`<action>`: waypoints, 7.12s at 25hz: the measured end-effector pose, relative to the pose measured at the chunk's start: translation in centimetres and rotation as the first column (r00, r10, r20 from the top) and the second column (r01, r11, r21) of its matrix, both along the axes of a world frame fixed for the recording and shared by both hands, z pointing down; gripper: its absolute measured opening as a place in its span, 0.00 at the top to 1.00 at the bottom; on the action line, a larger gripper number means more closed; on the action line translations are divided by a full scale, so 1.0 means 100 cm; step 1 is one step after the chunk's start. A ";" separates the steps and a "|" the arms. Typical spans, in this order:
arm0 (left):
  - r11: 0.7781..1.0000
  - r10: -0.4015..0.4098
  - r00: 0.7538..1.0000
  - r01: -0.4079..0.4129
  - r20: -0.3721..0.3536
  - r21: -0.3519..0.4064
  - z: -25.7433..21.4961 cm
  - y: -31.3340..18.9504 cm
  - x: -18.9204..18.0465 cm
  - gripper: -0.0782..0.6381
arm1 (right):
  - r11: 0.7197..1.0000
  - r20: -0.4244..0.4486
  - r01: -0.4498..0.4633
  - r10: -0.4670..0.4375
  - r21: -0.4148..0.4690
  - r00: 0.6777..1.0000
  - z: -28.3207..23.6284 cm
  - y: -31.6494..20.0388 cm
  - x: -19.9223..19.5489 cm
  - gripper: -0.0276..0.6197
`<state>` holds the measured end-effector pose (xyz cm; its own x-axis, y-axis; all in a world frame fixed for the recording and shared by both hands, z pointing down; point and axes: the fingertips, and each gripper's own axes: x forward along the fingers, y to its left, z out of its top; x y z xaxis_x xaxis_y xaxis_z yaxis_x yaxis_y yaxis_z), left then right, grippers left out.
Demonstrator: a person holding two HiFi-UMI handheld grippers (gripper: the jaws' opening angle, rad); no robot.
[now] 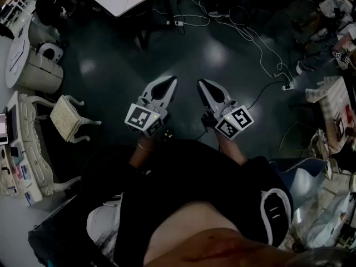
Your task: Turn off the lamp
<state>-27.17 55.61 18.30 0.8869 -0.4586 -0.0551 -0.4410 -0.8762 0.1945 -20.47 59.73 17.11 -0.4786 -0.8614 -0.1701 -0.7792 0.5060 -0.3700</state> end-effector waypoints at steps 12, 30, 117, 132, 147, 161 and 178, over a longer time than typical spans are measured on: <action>0.999 0.035 0.999 -0.035 0.004 0.000 0.002 -0.019 -0.013 0.88 | 0.999 0.027 -0.037 0.037 -0.008 0.999 0.004 -0.018 -0.011 0.96; 0.990 0.139 0.989 -0.138 -0.043 0.019 0.005 -0.069 -0.069 0.88 | 0.991 0.002 -0.133 0.133 -0.014 0.991 0.000 -0.067 -0.066 0.96; 0.999 0.035 0.999 -0.035 0.027 0.006 0.018 -0.237 0.148 0.88 | 0.998 0.138 0.056 -0.056 0.003 0.989 0.020 -0.251 0.139 0.96; 0.994 0.102 0.995 -0.102 -0.003 0.041 0.029 -0.269 0.175 0.88 | 0.998 0.126 0.060 -0.059 -0.006 0.990 0.024 -0.278 0.150 0.96; 0.994 0.110 0.994 -0.110 0.009 0.014 0.042 -0.335 0.207 0.88 | 0.998 0.132 0.044 -0.039 -0.038 0.990 0.041 -0.344 0.184 0.95; 0.989 0.143 0.990 -0.143 -0.012 -0.020 0.052 -0.403 0.255 0.88 | 0.998 0.121 0.024 -0.017 -0.064 0.992 0.042 -0.412 0.226 0.96; 0.993 0.116 0.989 -0.116 -0.089 -0.002 0.027 -0.477 0.289 0.88 | 0.997 0.087 0.050 -0.045 -0.063 0.995 0.022 -0.482 0.257 0.96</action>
